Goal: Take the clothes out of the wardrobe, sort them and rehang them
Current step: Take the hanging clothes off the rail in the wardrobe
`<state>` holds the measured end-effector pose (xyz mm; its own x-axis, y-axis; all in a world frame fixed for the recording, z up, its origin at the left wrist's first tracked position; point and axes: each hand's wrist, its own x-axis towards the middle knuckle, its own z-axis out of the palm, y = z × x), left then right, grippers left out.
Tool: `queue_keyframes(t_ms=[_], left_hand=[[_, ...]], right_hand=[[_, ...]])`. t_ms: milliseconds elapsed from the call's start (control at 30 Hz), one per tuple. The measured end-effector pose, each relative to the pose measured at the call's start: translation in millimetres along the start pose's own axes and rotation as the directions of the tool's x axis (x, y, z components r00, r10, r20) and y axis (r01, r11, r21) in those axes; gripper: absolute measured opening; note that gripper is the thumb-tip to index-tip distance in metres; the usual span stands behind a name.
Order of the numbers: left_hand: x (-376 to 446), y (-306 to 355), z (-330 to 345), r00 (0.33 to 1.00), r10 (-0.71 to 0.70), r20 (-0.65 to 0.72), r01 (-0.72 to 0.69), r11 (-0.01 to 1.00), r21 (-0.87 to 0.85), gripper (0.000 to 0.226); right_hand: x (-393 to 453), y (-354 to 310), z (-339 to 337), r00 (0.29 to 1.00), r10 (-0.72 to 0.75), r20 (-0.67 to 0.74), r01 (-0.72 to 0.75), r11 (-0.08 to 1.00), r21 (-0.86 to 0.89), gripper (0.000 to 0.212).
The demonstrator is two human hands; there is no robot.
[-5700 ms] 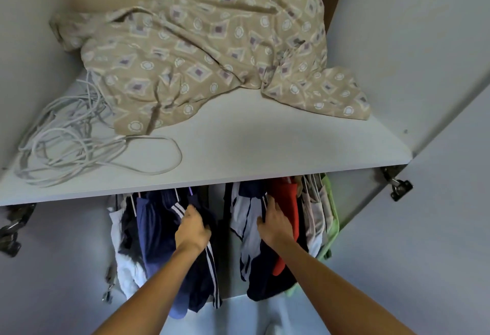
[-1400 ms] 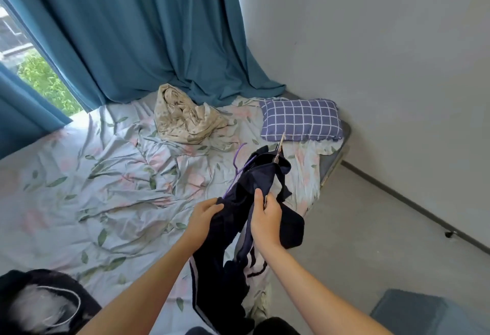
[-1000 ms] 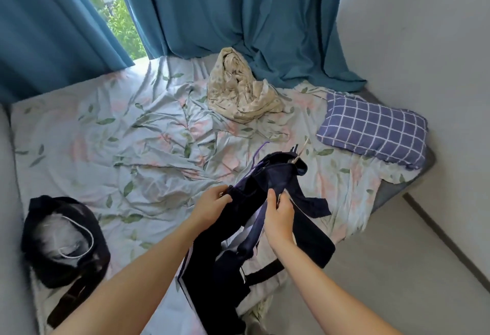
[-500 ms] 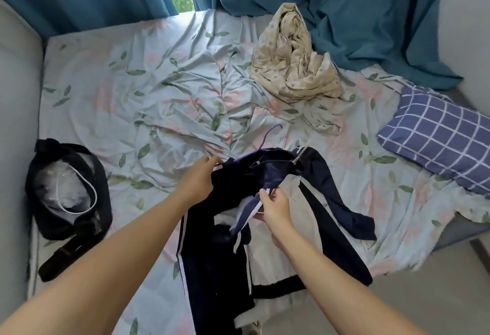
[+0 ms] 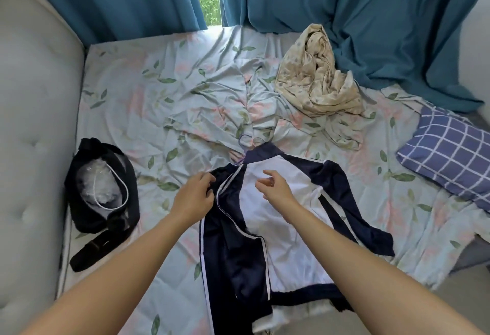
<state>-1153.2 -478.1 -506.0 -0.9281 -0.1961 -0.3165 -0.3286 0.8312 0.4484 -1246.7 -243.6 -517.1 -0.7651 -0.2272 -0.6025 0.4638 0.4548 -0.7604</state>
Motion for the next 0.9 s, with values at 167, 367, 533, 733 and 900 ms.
queue_keyframes(t_ms=[167, 367, 533, 733, 900], left_hand=[[-37.6, 13.6, -34.4, 0.998, 0.056, -0.030, -0.055, 0.998, 0.041, 0.034], [-91.5, 55.7, -82.7, 0.962, 0.273, -0.008, -0.269, 0.953, 0.139, 0.048], [-136.5, 113.9, -87.2, 0.836, 0.540, 0.095, -0.546, 0.805, 0.231, 0.056], [-217.0, 206.3, -77.2, 0.552, 0.806, 0.212, -0.828, 0.503, 0.248, 0.061], [-315.6, 272.7, -47.8, 0.262, 0.928, 0.263, -0.955, 0.211, 0.207, 0.061]], right_hand=[[-63.4, -6.9, -16.9, 0.982, -0.148, -0.117, 0.119, 0.967, -0.225, 0.047], [-190.6, -17.5, -40.7, 0.930, -0.240, -0.279, 0.111, 0.905, -0.410, 0.050], [-304.3, 14.1, -53.5, 0.827, -0.237, -0.510, -0.023, 0.892, -0.451, 0.054], [-436.4, 63.6, -48.5, 0.612, -0.236, -0.755, -0.129, 0.912, -0.390, 0.058], [-548.4, 119.0, -33.3, 0.410, -0.168, -0.896, -0.235, 0.930, -0.282, 0.056]])
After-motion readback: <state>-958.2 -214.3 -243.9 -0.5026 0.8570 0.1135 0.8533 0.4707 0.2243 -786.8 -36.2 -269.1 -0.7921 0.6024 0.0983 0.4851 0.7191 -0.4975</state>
